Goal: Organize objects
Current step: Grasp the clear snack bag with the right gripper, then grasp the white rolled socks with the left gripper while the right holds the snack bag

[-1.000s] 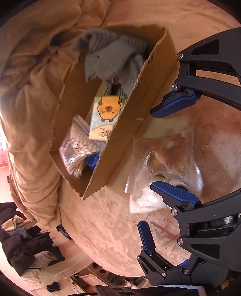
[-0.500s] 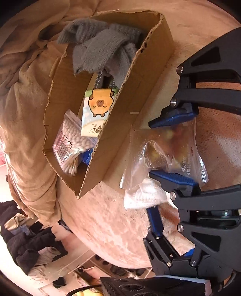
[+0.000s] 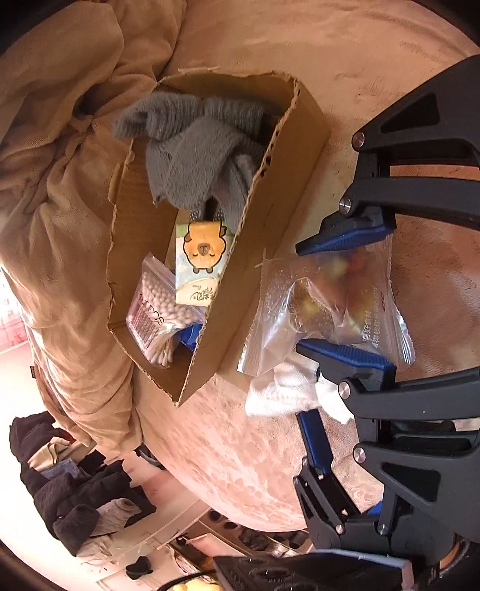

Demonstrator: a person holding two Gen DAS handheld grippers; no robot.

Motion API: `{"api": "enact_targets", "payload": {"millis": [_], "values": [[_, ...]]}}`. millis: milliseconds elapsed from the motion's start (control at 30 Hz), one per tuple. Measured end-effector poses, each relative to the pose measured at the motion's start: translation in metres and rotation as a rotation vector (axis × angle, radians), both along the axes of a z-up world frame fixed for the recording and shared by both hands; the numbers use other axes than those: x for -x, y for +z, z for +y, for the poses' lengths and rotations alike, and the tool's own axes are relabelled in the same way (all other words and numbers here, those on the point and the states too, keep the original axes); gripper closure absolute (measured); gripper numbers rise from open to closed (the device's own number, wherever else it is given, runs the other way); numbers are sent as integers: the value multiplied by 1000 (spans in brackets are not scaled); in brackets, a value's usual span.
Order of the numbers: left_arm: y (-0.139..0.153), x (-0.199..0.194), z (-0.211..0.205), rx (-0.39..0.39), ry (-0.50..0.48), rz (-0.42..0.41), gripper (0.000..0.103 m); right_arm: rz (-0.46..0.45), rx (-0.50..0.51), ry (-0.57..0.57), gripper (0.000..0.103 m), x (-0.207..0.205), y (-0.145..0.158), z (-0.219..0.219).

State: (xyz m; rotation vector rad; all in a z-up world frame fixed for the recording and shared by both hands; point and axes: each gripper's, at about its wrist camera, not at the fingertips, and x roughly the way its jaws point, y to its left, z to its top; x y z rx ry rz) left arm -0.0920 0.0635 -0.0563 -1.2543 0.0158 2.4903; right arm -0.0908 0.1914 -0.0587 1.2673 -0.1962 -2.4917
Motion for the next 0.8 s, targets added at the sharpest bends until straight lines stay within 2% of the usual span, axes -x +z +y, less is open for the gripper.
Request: {"api": "enact_targets", "payload": {"millis": [200,467,600,733,800], "values": [[36,-10,-10,-27,21,63,49,36,-5,-22,55,-12,21,4],[83,-12,-15,-52,18,140,49,98,-32,-52,55,-23,67,9],[77,-14,-17,-53,30,126,49,122,-39,-54,55,-26,82,10],[51,-9,-21,-40,78,70,48,120,-39,-51,55,-27,84,9],[38,-4,-24,-33,120,28,43,112,-38,-45,55,-28,81,8]]}}
